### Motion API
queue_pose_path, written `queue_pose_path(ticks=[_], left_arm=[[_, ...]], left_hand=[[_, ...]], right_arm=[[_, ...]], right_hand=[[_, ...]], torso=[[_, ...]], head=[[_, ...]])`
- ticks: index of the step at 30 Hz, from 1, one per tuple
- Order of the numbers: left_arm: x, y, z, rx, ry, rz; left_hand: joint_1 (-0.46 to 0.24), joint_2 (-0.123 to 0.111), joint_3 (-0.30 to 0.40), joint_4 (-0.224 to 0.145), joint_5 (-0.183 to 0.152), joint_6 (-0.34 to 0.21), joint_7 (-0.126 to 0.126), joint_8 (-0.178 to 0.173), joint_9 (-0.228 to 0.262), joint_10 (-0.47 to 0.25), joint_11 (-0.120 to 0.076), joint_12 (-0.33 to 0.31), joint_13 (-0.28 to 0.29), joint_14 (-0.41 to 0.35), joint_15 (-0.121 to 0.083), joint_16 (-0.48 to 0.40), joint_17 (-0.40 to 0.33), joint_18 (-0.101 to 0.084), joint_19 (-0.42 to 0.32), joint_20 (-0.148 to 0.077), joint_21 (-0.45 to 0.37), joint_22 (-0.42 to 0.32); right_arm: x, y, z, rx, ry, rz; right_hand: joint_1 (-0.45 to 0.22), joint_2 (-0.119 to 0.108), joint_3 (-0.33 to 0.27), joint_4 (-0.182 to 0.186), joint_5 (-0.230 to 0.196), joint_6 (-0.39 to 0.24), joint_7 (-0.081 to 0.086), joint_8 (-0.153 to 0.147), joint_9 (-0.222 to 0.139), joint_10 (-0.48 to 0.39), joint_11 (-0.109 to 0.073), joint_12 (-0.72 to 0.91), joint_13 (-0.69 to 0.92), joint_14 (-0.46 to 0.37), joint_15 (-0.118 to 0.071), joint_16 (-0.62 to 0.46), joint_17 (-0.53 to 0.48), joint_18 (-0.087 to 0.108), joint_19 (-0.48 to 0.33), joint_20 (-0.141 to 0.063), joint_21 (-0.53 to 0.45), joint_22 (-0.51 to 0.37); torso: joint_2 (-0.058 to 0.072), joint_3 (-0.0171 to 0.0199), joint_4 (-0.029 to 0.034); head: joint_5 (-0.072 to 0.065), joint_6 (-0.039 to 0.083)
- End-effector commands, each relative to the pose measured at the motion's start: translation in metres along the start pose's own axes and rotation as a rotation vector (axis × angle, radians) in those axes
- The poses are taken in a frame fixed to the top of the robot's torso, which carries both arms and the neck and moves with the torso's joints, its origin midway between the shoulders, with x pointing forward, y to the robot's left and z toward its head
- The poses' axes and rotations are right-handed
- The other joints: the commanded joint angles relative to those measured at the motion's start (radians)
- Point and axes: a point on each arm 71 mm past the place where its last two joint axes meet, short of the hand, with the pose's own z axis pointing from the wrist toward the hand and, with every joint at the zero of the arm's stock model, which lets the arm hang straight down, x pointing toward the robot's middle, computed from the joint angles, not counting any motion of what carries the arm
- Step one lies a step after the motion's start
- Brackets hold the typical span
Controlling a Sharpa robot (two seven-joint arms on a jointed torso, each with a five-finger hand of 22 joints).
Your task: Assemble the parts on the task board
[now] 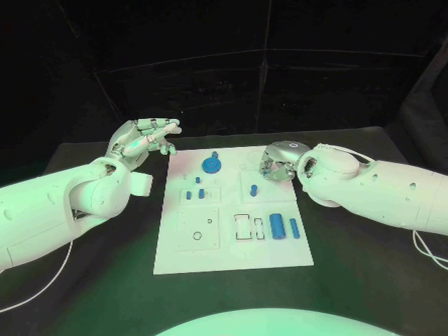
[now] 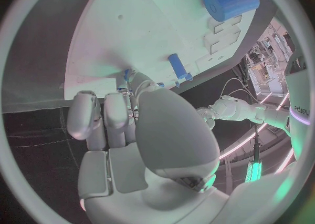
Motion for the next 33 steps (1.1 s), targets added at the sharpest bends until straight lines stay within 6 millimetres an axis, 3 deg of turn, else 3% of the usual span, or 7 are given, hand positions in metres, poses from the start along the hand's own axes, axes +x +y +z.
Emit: queue_pose_path(ticks=[1, 10, 14, 33], left_arm=[[0.002, 0.000, 0.000, -0.015, 0.027, -0.023], [0.000, 0.000, 0.000, -0.021, 0.026, -0.022], [-0.001, 0.001, 0.000, -0.022, 0.025, -0.021], [-0.004, 0.001, 0.001, -0.025, 0.014, -0.015]], left_hand=[[0.005, 0.008, -0.003, 0.000, -0.002, -0.003, 0.002, 0.006, -0.001, -0.007, 0.000, 0.002, 0.001, -0.008, -0.001, -0.004, -0.002, 0.013, 0.000, 0.006, -0.004, -0.002], [0.018, 0.016, -0.001, -0.007, -0.002, -0.003, 0.001, 0.008, 0.000, -0.012, -0.001, 0.007, 0.001, -0.009, -0.002, -0.002, -0.006, 0.013, 0.003, 0.006, -0.009, -0.006], [0.018, 0.016, -0.001, -0.007, -0.002, -0.003, 0.001, 0.008, 0.000, -0.012, -0.001, 0.007, 0.001, -0.009, -0.002, -0.002, -0.006, 0.013, 0.003, 0.006, -0.009, -0.006], [0.021, 0.017, -0.002, -0.009, -0.002, -0.005, 0.003, 0.008, -0.001, -0.016, 0.000, 0.009, 0.001, -0.012, -0.001, -0.003, -0.009, 0.013, 0.003, 0.006, -0.012, -0.009]], right_arm=[[0.009, -0.003, -0.002, 0.045, 0.026, -0.046], [0.001, 0.001, -0.006, 0.032, -0.080, -0.009], [-0.001, 0.002, -0.008, 0.023, -0.106, 0.012], [-0.016, 0.012, -0.026, -0.033, -0.189, 0.113]], right_hand=[[-0.011, -0.009, 0.021, -0.008, 0.000, 0.012, 0.001, -0.004, -0.001, 0.016, 0.000, -0.007, 0.000, 0.027, -0.010, 0.007, -0.005, -0.008, 0.014, -0.001, 0.013, 0.013], [-0.025, -0.020, 0.088, -0.042, 0.001, 0.029, -0.001, -0.007, 0.001, 0.037, -0.002, -0.012, 0.004, 0.026, -0.013, 0.017, -0.011, -0.016, 0.037, -0.004, 0.039, 0.051], [-0.061, -0.040, 0.141, -0.065, 0.016, 0.035, 0.001, -0.013, 0.000, 0.044, -0.003, -0.021, 0.006, 0.024, -0.011, 0.024, -0.019, -0.020, 0.048, -0.003, 0.054, 0.071], [-0.093, -0.050, 0.184, -0.086, 0.021, 0.038, 0.000, -0.016, 0.000, 0.048, -0.002, -0.028, 0.008, 0.024, -0.011, 0.035, -0.020, -0.025, 0.062, -0.003, 0.069, 0.095]], torso=[[0.000, 0.0002, -0.0011], [-0.001, -0.0001, 0.0004], [-0.001, -0.0004, 0.0004], [-0.002, -0.0001, -0.0007]], head=[[0.003, -0.001], [0.000, 0.000], [0.000, 0.002], [0.004, 0.007]])
